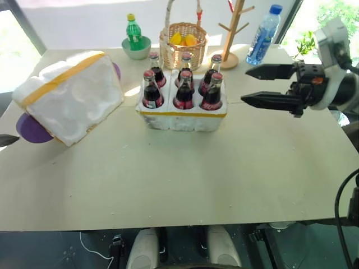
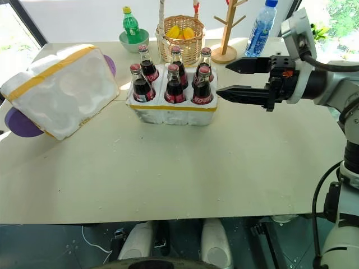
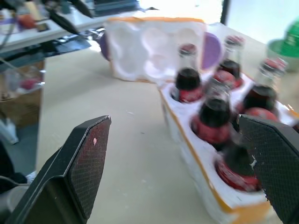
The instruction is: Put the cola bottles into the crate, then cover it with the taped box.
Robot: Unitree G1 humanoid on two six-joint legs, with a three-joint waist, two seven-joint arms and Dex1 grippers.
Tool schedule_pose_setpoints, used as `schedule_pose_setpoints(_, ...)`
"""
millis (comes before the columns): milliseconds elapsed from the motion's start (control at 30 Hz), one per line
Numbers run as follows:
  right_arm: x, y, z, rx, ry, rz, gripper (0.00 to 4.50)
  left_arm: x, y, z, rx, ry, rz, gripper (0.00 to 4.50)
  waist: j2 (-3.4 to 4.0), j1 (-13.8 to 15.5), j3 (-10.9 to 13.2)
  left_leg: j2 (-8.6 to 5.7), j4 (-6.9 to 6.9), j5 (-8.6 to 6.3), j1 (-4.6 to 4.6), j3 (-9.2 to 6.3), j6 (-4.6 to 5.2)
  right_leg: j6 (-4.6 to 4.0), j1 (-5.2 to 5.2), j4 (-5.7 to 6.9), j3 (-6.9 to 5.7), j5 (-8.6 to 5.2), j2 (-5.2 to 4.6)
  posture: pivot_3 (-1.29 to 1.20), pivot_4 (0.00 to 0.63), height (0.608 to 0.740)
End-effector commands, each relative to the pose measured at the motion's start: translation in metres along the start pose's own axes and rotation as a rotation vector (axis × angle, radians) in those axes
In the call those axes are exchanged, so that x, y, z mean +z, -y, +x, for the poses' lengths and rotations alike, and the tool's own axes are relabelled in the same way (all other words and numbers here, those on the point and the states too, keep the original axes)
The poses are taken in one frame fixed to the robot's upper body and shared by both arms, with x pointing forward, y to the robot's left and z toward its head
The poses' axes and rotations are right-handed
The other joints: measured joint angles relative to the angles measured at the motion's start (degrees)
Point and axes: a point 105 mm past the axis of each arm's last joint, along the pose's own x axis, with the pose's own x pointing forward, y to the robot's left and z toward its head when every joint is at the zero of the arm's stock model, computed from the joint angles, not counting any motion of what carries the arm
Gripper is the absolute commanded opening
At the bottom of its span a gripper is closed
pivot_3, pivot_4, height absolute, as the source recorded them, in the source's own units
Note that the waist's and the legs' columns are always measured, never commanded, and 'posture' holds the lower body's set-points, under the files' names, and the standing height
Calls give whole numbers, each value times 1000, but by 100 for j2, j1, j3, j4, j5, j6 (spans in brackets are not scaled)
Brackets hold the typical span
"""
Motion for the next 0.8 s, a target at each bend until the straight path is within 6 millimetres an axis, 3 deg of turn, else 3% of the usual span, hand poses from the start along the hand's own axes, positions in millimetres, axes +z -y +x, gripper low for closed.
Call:
schedule_pose_setpoints(33, 7, -8, 1, 32, 6, -51, 4438, -7, -14, 16, 14, -66, 39, 4500, -4, 54, -2, -5, 6, 0, -8, 5, 0, 1, 0, 2, -4, 1, -1, 0, 150, 740)
schedule_pose_setpoints(267, 4, -21, -7, 56, -31, -68, 4438, 4, -22, 60, -19, -88, 47, 4500, -25, 111, -8, -24, 17, 15, -17, 15, -20, 28, 4, 2, -14, 20, -1, 0, 150, 740)
schedule_pose_setpoints(533, 2, -25, -15, 0, -42, -64, 4438, 4, -14, 89, -68, -112, 32, 4500, -29, 55, -6, -4, 18, 3, -15, 18, 2, 29, -1, -2, -14, 19, -2, 0, 150, 740)
schedule_pose_setpoints(667, 2, -26, -16, -20, -40, -69, 4500, 0, -9, 92, -100, -125, 23, 3294, -29, 63, -6, -2, 20, -1, -16, 17, 7, 29, -1, -1, -14, 19, -3, 0, 150, 740)
schedule_pose_setpoints(800, 2, -25, -17, -34, -40, -70, 4500, 2, -9, 94, -93, -107, 18, 1221, -29, 71, -6, -1, 20, -6, -14, 13, 16, 29, -1, 1, -15, 19, -5, 0, 150, 740)
